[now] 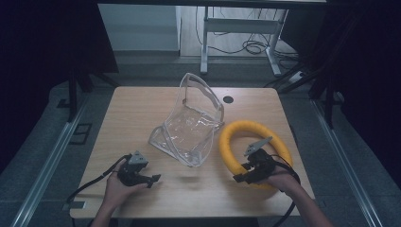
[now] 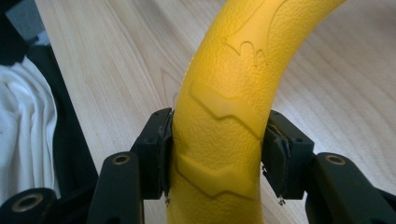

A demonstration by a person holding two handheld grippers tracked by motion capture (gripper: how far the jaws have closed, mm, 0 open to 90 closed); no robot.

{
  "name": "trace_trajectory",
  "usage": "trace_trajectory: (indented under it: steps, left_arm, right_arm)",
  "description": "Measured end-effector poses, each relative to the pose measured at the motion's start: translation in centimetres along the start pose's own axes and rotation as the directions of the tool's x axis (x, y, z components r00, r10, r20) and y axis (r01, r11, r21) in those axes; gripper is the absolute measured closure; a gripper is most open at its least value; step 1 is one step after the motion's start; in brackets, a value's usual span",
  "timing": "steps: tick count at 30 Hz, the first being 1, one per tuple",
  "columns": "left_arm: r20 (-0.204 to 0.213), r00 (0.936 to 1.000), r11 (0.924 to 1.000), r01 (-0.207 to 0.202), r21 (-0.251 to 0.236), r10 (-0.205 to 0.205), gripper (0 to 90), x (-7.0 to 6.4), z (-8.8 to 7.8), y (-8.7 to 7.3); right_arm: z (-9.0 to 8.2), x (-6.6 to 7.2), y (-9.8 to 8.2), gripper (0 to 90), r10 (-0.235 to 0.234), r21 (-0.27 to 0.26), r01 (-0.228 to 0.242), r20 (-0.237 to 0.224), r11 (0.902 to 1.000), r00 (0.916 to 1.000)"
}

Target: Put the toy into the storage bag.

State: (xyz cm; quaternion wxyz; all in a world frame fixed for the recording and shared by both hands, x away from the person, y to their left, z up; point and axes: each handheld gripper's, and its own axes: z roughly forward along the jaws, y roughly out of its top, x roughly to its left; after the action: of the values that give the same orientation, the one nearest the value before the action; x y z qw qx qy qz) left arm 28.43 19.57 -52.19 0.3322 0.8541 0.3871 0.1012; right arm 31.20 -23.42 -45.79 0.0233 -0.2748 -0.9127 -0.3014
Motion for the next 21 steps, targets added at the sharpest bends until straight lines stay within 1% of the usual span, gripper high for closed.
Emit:
trace_trajectory:
  steps: [1,3,5,7,8,10,11,12,14,15,18,20,21]
  left_arm:
    - [0.0,1.0,1.0,0.0,0.0,0.0,22.9,0.0,0.0,0.0]
    - [0.0,1.0,1.0,0.001,-0.001,-0.001,22.9,0.0,0.0,0.0]
    - [0.0,1.0,1.0,0.001,-0.001,-0.001,22.8,0.0,0.0,0.0]
    - [0.0,1.0,1.0,0.002,-0.001,-0.002,22.8,0.0,0.0,0.0]
    - [0.0,1.0,1.0,0.004,-0.004,-0.004,22.8,0.0,0.0,0.0]
    - [-0.001,1.0,1.0,0.001,-0.001,-0.001,22.8,0.0,0.0,0.0]
    - [-0.001,1.0,1.0,0.001,-0.001,-0.001,22.8,0.0,0.0,0.0]
    - [0.002,1.0,1.0,0.0,0.0,0.0,22.8,0.0,0.0,0.0]
    - [0.0,1.0,1.0,-0.005,0.002,0.005,22.8,0.0,0.1,0.0]
    - [0.001,1.0,1.0,-0.004,0.002,0.004,22.8,0.0,0.1,0.0]
    - [0.0,1.0,1.0,-0.004,0.002,0.004,22.8,0.0,0.1,0.0]
    - [0.001,1.0,1.0,-0.004,0.0,0.004,22.8,0.0,0.1,0.0]
    - [0.0,1.0,1.0,-0.004,-0.001,0.004,22.8,0.0,0.1,0.0]
  right_arm:
    - [0.0,0.0,0.0,48.2,0.0,0.0,0.0,0.0,1.0,1.0]
    - [-0.5,-0.1,0.0,48.3,0.007,-0.02,-0.007,-0.002,0.9998,1.0]
    - [-1.2,-0.4,0.0,48.4,0.013,-0.052,-0.013,-0.006,0.9986,0.9999]
    - [-1.6,-0.5,0.0,48.6,0.02,-0.069,-0.021,-0.009,0.9974,0.9997]
    - [-2.2,-0.7,0.0,48.8,0.029,-0.093,-0.03,-0.01,0.9952,0.9995]
    - [-2.8,-1.0,0.0,48.9,0.042,-0.119,-0.044,-0.015,0.9919,0.999]
    - [-2.8,-1.0,0.0,48.9,0.042,-0.119,-0.044,-0.015,0.9919,0.999]
    - [-3.2,-1.2,-0.1,49.0,0.049,-0.137,-0.051,-0.02,0.9892,0.9986]
    - [-3.3,-1.2,-0.1,49.0,0.052,-0.141,-0.054,-0.018,0.9886,0.9985]
    - [-3.6,-1.4,-0.1,49.0,0.055,-0.154,-0.057,-0.023,0.9865,0.9982]
    - [-3.9,-1.6,-0.1,49.0,0.06,-0.165,-0.063,-0.025,0.9843,0.9979]
    - [-4.5,-1.8,-0.2,49.1,0.074,-0.193,-0.077,-0.023,0.9782,0.997]
    - [-4.5,-1.8,-0.2,49.1,0.074,-0.193,-0.077,-0.023,0.9782,0.997]
